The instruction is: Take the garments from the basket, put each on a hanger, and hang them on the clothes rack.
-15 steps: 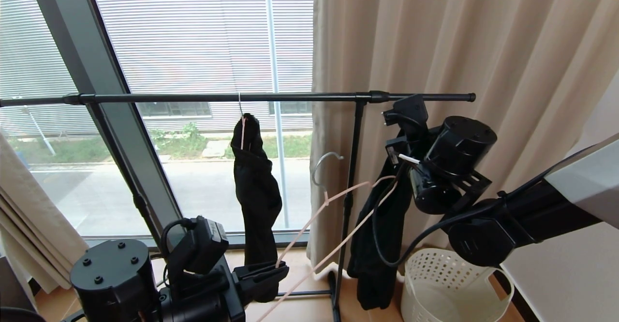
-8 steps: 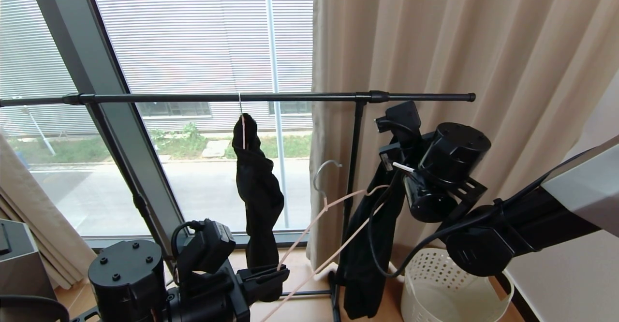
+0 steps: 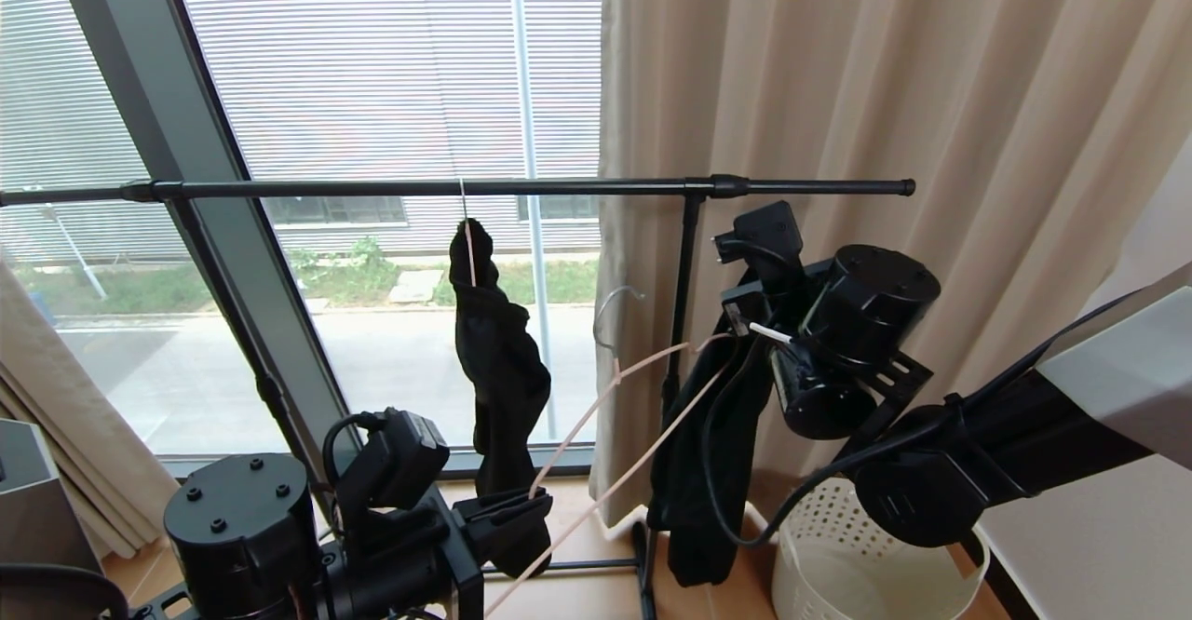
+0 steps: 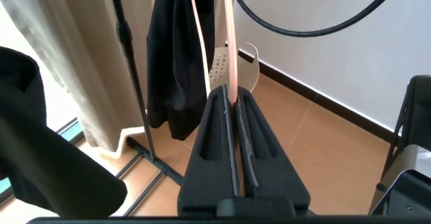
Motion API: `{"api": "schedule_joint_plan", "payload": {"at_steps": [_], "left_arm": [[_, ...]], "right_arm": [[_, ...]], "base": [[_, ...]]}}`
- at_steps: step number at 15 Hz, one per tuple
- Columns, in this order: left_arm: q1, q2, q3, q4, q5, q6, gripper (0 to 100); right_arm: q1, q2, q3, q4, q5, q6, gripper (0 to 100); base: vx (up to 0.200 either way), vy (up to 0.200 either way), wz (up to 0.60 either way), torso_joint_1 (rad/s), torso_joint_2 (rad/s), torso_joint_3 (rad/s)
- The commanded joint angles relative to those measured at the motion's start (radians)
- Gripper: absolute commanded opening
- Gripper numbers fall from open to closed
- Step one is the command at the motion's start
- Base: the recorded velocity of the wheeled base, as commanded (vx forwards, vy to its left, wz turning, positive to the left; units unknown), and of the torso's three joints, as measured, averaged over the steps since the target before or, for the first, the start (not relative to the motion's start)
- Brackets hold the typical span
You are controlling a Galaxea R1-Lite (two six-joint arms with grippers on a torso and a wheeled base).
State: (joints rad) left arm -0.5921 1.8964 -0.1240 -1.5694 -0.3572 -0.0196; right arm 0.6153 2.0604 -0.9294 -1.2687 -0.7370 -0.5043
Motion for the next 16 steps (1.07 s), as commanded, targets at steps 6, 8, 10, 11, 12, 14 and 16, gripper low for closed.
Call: {"api": "schedule_joint_plan", "payload": {"at_steps": [6, 8, 10, 11, 12, 14, 16], "left_arm": [[0.000, -0.017, -0.014, -0.001, 0.001, -0.014, 0], [0.000, -0.017, -0.011, -0.001, 0.001, -0.014, 0], [-0.002, -0.016, -0.006, -0.001, 0.000, -0.014, 0], [-0.002, -0.016, -0.006, -0.001, 0.000, -0.014, 0], [-0.002, -0.014, -0.005, -0.001, 0.000, -0.014, 0], [-0.005, -0.013, 0.000, -0.001, 0.001, -0.013, 0], [-0.023, -0.014, 0.023, -0.001, -0.003, -0.013, 0]], "right_arm": [[0.080, 0.023, 0.030, -0.006, -0.004, 0.001, 0], [0.093, 0.024, 0.030, -0.020, -0.008, 0.003, 0], [0.101, 0.023, 0.030, -0.027, -0.012, 0.003, 0], [0.104, 0.023, 0.030, -0.031, -0.013, 0.003, 0], [0.107, 0.021, 0.029, -0.034, -0.013, 0.003, 0], [0.106, 0.015, 0.023, -0.034, -0.013, 0.003, 0], [0.098, 0.003, 0.014, -0.035, -0.015, 0.003, 0]], "base": [[0.000, 0.000, 0.00, 0.000, 0.00, 0.000], [0.000, 0.000, 0.00, 0.000, 0.00, 0.000], [0.000, 0.000, 0.00, 0.000, 0.00, 0.000], [0.000, 0.000, 0.00, 0.000, 0.00, 0.000], [0.000, 0.000, 0.00, 0.000, 0.00, 0.000], [0.000, 0.000, 0.00, 0.000, 0.00, 0.000], [0.000, 0.000, 0.00, 0.000, 0.00, 0.000]]}}
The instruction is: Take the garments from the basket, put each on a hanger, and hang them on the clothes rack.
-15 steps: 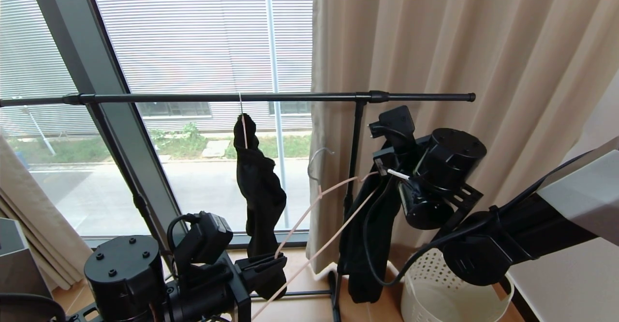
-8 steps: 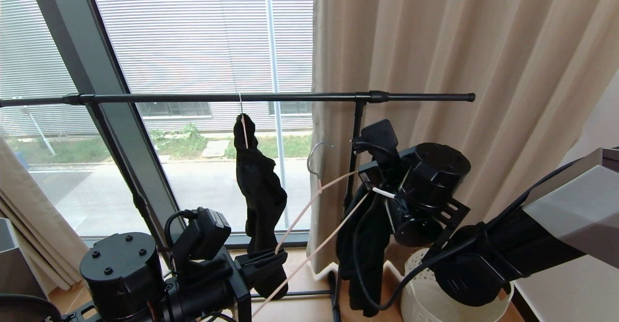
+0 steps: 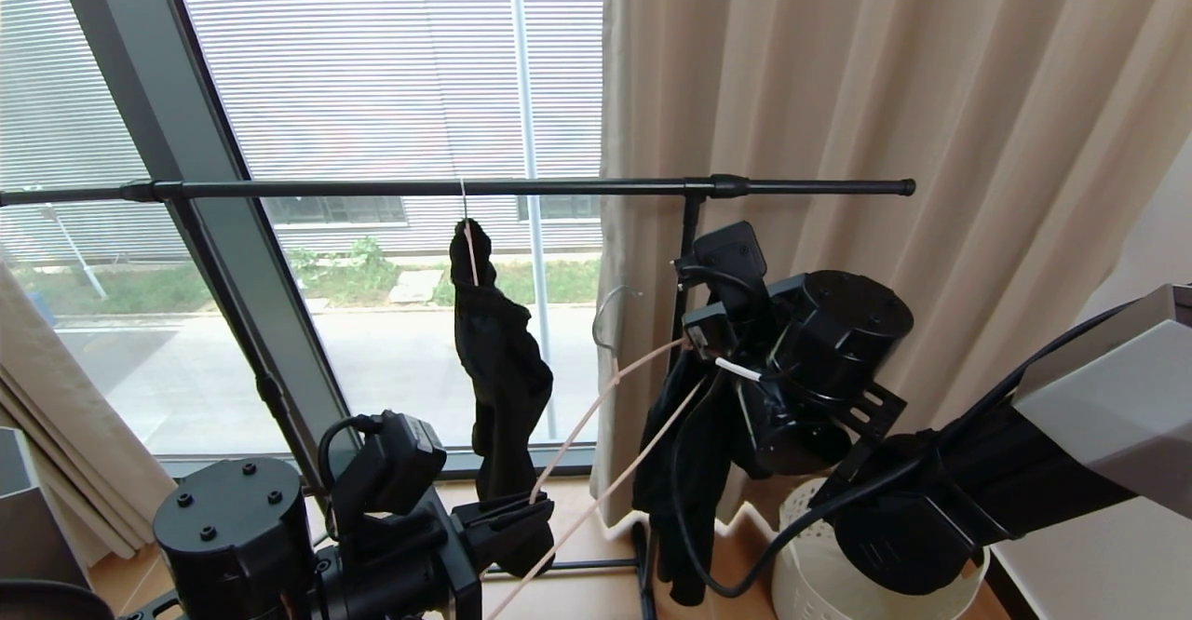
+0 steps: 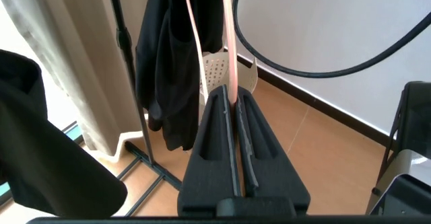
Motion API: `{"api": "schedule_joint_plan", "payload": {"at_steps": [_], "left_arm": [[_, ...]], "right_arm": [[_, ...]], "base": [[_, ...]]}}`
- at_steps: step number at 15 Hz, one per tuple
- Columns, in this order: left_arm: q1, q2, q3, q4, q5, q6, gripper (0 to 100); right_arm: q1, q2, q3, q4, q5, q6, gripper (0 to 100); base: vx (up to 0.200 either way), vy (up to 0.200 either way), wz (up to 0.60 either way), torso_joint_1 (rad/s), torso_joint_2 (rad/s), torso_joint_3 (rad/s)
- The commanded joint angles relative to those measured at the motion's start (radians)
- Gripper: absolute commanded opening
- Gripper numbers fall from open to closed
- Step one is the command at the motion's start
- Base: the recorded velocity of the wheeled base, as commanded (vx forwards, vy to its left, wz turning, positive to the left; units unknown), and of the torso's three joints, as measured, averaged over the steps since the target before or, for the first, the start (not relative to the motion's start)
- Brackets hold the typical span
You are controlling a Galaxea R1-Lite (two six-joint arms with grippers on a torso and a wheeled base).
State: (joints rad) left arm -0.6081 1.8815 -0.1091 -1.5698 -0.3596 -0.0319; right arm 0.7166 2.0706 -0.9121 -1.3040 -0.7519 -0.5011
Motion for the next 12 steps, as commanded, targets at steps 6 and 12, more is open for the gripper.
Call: {"api": "schedule_joint_plan", "payload": {"at_steps": [6, 12], "left_arm": [[-0.018, -0.021, -0.003, -0.001, -0.007, -0.068, 0], [-0.019, -0.019, -0.029, -0.001, -0.009, -0.132, 0]], "right_arm": [[-0.040, 0.003, -0.021, 0.002, -0.001, 0.001, 0], [0.032, 0.020, -0.013, -0.021, -0.003, 0.013, 0]], "base": [[0.000, 0.000, 0.00, 0.000, 0.00, 0.000], [0.000, 0.000, 0.00, 0.000, 0.00, 0.000]]}}
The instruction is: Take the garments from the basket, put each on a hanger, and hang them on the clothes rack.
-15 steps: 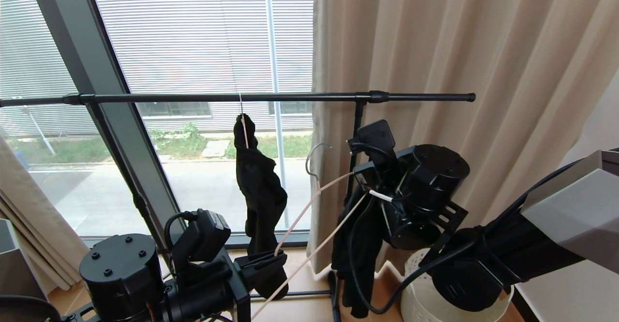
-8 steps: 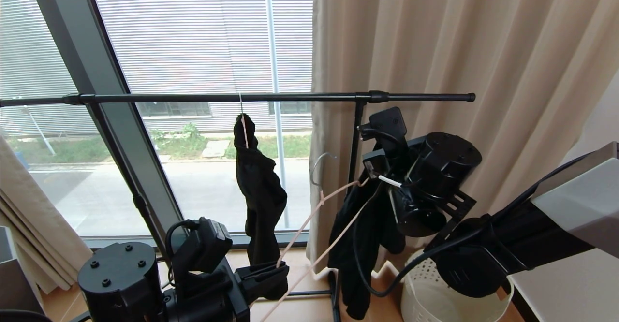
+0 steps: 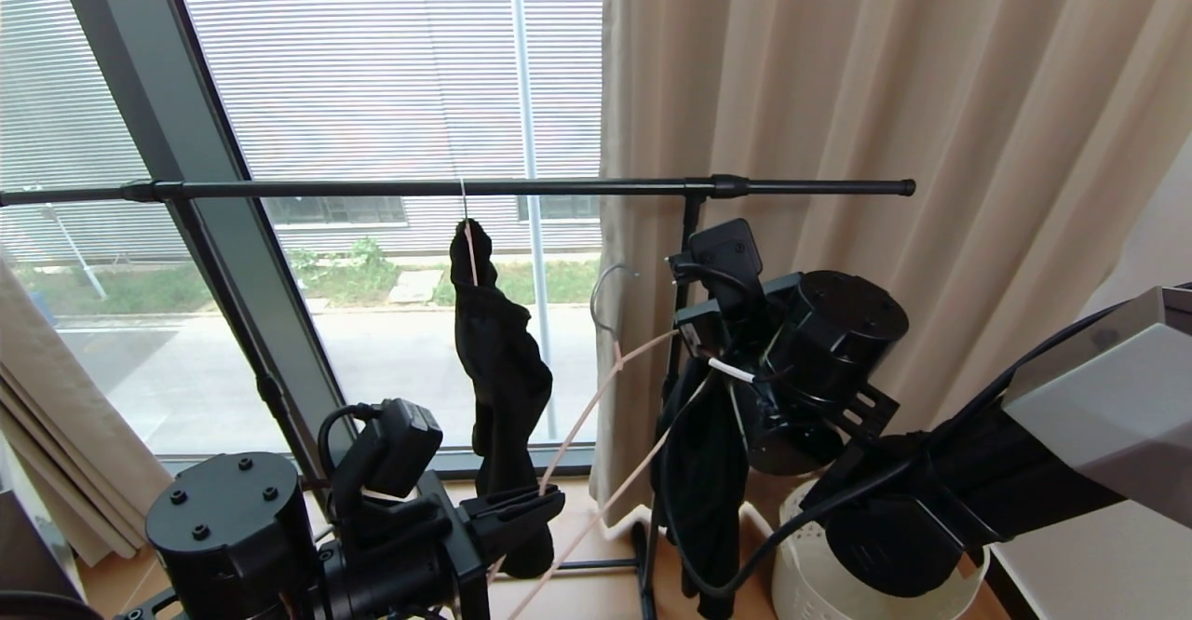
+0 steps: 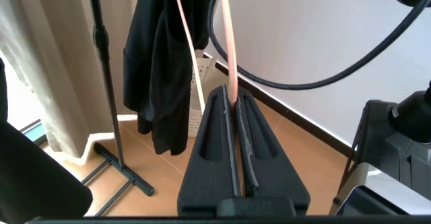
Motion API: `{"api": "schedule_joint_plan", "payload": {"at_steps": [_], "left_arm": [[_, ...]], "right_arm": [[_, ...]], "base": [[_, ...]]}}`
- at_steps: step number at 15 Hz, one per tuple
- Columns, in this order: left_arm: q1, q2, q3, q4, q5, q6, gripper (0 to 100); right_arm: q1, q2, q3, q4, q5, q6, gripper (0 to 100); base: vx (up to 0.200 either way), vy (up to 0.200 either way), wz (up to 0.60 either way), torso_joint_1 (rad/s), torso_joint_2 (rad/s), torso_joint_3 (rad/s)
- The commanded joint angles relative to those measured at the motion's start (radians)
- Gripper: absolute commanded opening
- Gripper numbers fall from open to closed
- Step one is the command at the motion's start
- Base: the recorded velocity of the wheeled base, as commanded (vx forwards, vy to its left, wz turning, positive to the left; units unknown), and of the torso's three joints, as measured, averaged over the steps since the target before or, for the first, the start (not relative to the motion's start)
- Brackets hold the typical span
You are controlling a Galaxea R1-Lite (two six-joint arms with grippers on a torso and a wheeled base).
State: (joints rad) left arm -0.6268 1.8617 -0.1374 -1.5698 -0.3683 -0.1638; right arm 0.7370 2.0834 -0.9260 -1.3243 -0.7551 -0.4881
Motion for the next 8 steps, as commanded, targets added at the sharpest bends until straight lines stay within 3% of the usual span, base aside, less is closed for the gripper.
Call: {"api": "schedule_joint_plan", "payload": {"at_steps": [1, 6, 8], "left_arm": [[-0.001, 0.002, -0.001, -0.001, 0.000, -0.002, 0], [0.006, -0.012, -0.001, -0.001, -0.001, -0.002, 0], [0.006, -0.019, 0.007, -0.001, -0.015, 0.000, 0]], "right_arm": [[0.027, 0.006, 0.003, -0.001, 0.000, 0.005, 0], [0.044, -0.036, 0.024, -0.015, 0.005, 0.006, 0], [-0.002, -0.034, 0.047, -0.023, 0.022, 0.014, 0]], "base": [[0.000, 0.000, 0.00, 0.000, 0.00, 0.000], [0.000, 0.000, 0.00, 0.000, 0.00, 0.000], [0.000, 0.000, 0.00, 0.000, 0.00, 0.000]]}}
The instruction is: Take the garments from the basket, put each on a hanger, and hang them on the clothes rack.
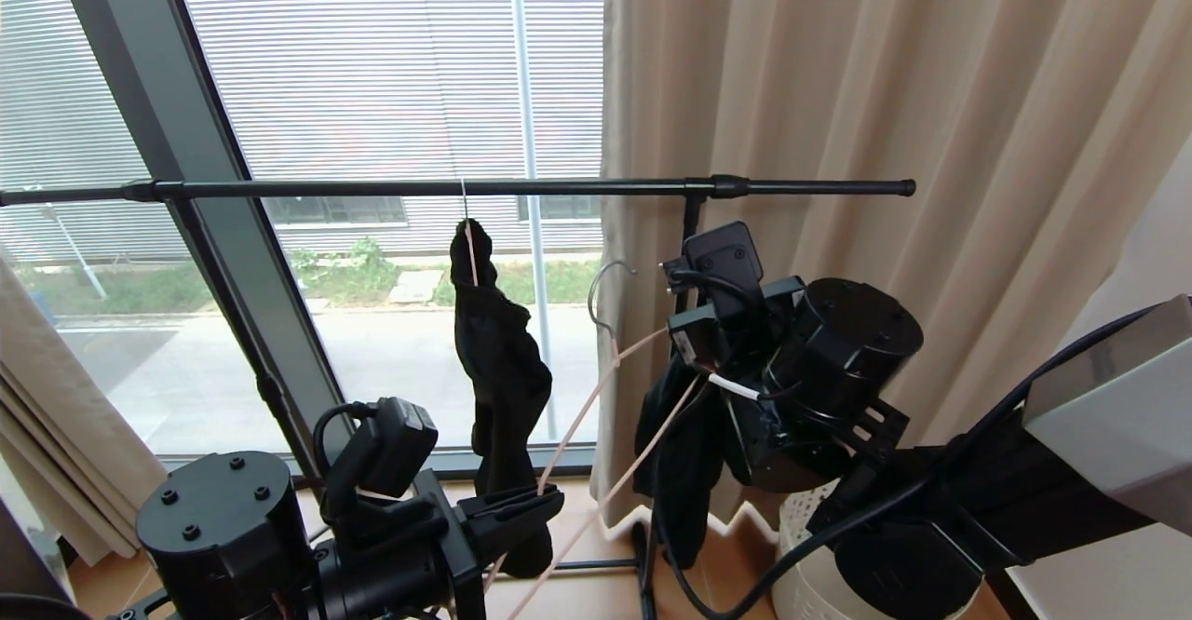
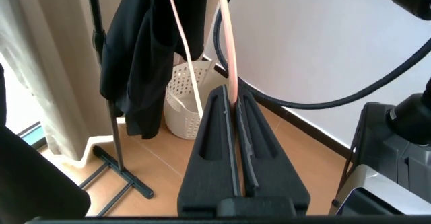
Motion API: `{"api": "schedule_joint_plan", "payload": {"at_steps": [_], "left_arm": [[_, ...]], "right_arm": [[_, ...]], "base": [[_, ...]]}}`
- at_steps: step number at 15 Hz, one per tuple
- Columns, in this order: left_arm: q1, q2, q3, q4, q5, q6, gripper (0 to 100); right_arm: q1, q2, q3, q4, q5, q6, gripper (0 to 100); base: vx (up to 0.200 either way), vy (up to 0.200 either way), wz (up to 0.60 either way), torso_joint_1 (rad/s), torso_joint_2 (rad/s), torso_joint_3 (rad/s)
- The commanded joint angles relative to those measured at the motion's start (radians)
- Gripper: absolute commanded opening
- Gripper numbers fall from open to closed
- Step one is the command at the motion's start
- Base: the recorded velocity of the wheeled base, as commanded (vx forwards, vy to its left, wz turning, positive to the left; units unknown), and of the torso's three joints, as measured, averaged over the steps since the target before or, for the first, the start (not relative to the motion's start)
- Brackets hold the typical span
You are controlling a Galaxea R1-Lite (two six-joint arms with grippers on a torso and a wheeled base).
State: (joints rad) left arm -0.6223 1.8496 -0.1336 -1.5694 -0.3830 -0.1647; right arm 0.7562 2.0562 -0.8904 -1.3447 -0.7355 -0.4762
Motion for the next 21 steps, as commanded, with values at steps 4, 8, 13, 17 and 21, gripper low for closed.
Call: {"api": "schedule_joint_plan", "payload": {"at_steps": [4, 8, 13, 17, 21], "left_arm": [[0.003, -0.030, 0.029, -0.001, -0.045, 0.001, 0], [0.001, -0.030, 0.040, -0.001, -0.076, -0.003, 0], [-0.002, -0.029, 0.029, -0.001, -0.096, -0.070, 0], [0.044, -0.032, 0.016, -0.001, -0.102, -0.085, 0], [0.055, -0.107, 0.045, -0.001, -0.211, -0.122, 0]], "right_arm": [[-0.087, 0.038, -0.001, -0.010, 0.016, 0.045, 0], [-0.101, 0.071, -0.038, -0.013, 0.016, 0.048, 0], [-0.052, 0.061, -0.018, -0.014, 0.013, 0.083, 0], [-0.060, 0.047, 0.008, -0.034, 0.015, 0.083, 0], [-0.069, 0.041, 0.008, -0.034, 0.045, 0.088, 0]], "base": [[0.000, 0.000, 0.00, 0.000, 0.00, 0.000], [0.000, 0.000, 0.00, 0.000, 0.00, 0.000], [0.000, 0.000, 0.00, 0.000, 0.00, 0.000], [0.000, 0.000, 0.00, 0.000, 0.00, 0.000], [0.000, 0.000, 0.00, 0.000, 0.00, 0.000]]}}
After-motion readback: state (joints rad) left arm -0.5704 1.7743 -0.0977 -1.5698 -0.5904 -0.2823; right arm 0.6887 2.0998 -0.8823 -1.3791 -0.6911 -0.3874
